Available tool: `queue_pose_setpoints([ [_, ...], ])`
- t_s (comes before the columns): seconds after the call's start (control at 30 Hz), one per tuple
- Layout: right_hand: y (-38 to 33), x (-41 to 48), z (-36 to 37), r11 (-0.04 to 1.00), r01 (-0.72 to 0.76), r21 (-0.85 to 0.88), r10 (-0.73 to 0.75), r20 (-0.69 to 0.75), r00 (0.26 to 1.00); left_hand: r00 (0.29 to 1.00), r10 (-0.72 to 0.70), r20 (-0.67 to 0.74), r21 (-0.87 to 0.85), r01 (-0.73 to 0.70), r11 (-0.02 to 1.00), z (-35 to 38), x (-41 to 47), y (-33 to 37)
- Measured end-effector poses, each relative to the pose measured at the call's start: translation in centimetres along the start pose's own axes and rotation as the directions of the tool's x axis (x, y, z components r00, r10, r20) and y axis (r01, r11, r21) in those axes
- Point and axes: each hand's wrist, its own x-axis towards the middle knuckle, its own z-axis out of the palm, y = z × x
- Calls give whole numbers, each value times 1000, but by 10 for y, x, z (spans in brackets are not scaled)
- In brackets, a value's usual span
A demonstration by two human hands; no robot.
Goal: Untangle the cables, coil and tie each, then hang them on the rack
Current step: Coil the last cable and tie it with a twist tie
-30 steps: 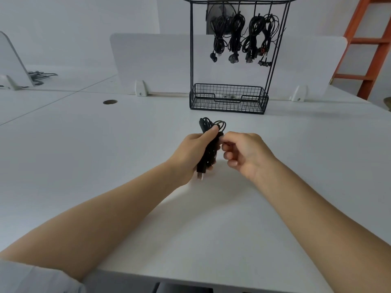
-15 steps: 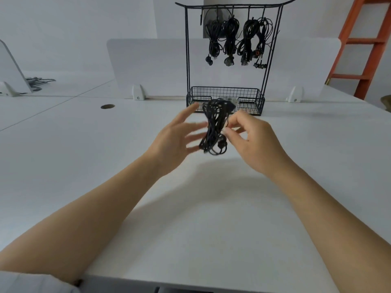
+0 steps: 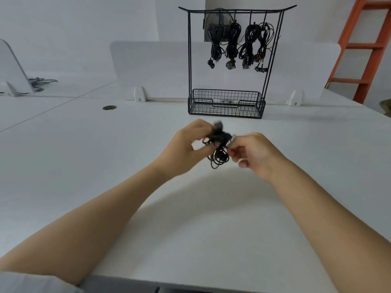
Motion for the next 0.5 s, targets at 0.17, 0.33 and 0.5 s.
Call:
queue_pose_setpoints([
  [0.17,6,0,-11,956,-265,127,239,192,952,982,160,104,142,-174,974,2,-3,-3],
  [0.33,6,1,-3,987,-103,124,100,31,995,966,-172,195,-159,204,966,-5,-3,9],
  [0.5,7,3,-6,980,-36,194,41,-18,999,983,-80,163,-22,85,996,0,-5,9],
])
